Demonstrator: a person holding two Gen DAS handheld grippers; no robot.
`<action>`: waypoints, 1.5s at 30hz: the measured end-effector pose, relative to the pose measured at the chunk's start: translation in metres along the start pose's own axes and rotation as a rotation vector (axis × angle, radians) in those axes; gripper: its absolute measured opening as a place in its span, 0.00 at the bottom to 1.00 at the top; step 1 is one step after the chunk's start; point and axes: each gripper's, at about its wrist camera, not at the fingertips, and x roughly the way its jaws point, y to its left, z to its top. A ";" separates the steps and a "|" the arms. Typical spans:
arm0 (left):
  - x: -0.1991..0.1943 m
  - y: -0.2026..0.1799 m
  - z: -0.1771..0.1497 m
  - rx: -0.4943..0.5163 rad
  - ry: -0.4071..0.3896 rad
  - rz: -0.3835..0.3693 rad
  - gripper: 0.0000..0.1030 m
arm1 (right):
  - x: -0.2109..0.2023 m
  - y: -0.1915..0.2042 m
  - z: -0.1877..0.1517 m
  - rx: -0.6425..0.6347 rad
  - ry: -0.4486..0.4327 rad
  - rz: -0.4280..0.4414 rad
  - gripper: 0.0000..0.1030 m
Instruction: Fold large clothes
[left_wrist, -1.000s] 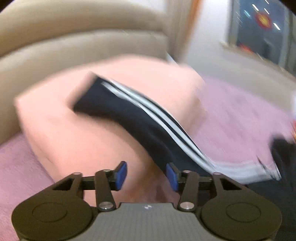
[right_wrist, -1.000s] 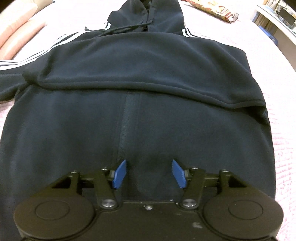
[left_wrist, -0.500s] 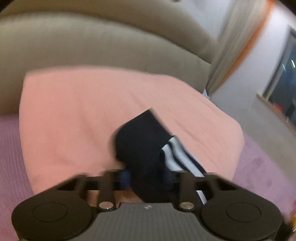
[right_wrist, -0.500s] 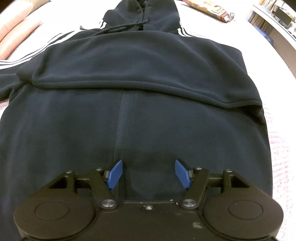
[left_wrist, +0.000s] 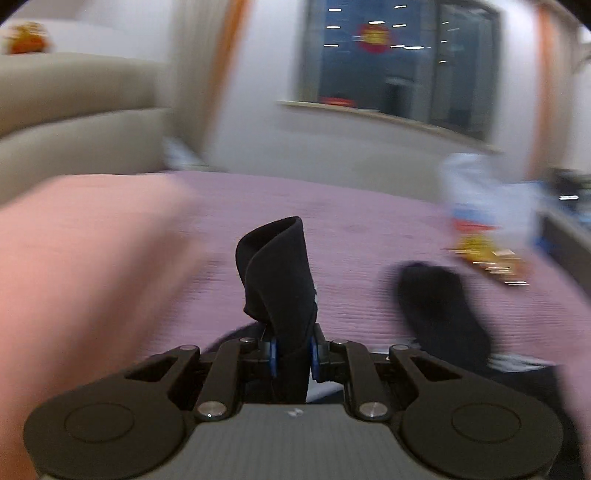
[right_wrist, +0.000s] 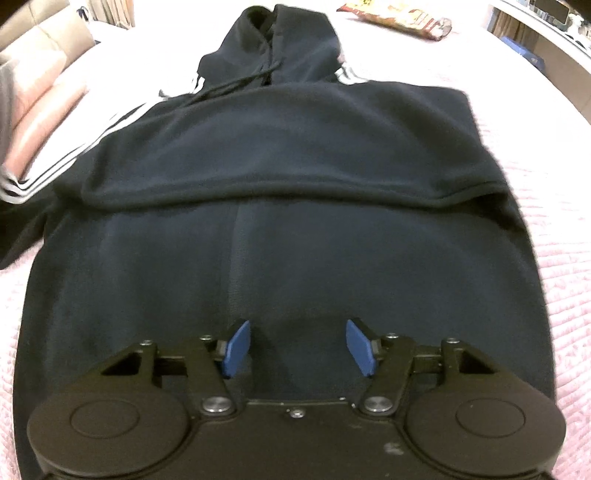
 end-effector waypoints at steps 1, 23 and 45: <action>0.002 -0.024 0.000 0.006 0.000 -0.065 0.17 | -0.004 -0.006 0.001 0.004 -0.010 -0.004 0.69; 0.034 -0.008 -0.134 0.001 0.490 -0.021 0.54 | 0.049 -0.091 0.108 0.282 -0.109 0.213 0.74; 0.119 -0.058 -0.094 0.109 0.409 0.033 0.51 | 0.007 -0.141 0.110 0.184 -0.183 -0.107 0.52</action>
